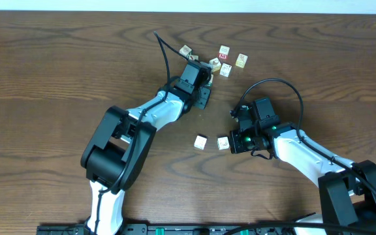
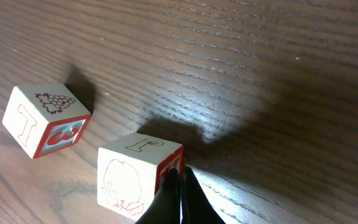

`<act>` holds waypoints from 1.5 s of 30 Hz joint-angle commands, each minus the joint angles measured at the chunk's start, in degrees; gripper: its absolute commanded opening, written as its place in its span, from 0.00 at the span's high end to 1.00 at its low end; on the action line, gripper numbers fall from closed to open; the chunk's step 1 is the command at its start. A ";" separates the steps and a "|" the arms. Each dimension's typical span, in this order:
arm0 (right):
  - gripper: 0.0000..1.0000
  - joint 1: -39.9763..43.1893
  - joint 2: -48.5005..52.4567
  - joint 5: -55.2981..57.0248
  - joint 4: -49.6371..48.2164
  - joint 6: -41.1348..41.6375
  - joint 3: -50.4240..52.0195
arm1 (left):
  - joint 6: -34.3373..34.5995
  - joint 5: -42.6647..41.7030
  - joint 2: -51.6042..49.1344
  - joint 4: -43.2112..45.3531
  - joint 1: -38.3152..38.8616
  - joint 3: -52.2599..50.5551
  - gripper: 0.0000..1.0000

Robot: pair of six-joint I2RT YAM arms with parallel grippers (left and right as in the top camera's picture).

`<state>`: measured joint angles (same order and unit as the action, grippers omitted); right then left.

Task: Lift 3 blocks
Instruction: 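Grasp the white '8' block with the left gripper and lift, then carry the '8' block back and place it left of the '7' block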

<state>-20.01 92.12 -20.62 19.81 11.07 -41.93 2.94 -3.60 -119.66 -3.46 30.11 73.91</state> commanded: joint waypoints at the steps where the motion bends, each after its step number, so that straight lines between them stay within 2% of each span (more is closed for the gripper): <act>1: 0.99 -0.66 0.15 -0.24 -0.17 -0.20 -0.31 | -0.17 1.75 4.48 -3.19 -0.15 1.07 0.93; 8: 0.99 -0.66 0.15 -0.24 -0.15 -0.17 -0.31 | 0.07 4.31 10.14 -10.64 -0.20 1.07 0.93; 17: 0.99 -0.66 0.15 -0.26 -0.04 -0.17 -0.31 | 4.90 9.22 11.91 -22.69 -0.20 0.15 0.93; 30: 0.99 -0.61 0.15 -3.91 0.55 4.35 -0.33 | 7.96 9.18 22.14 -23.39 -0.15 -6.40 0.92; 37: 0.99 -0.61 0.15 -4.66 0.61 6.12 -0.33 | 9.46 9.07 24.39 -24.81 -0.15 -10.91 0.93; 45: 0.99 -0.66 0.15 -4.98 0.59 6.29 -0.33 | 10.49 2.32 24.61 -24.68 -0.13 -16.35 0.92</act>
<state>-20.01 92.12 -24.60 20.40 16.40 -41.93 12.36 2.31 -95.77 -28.18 30.09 58.92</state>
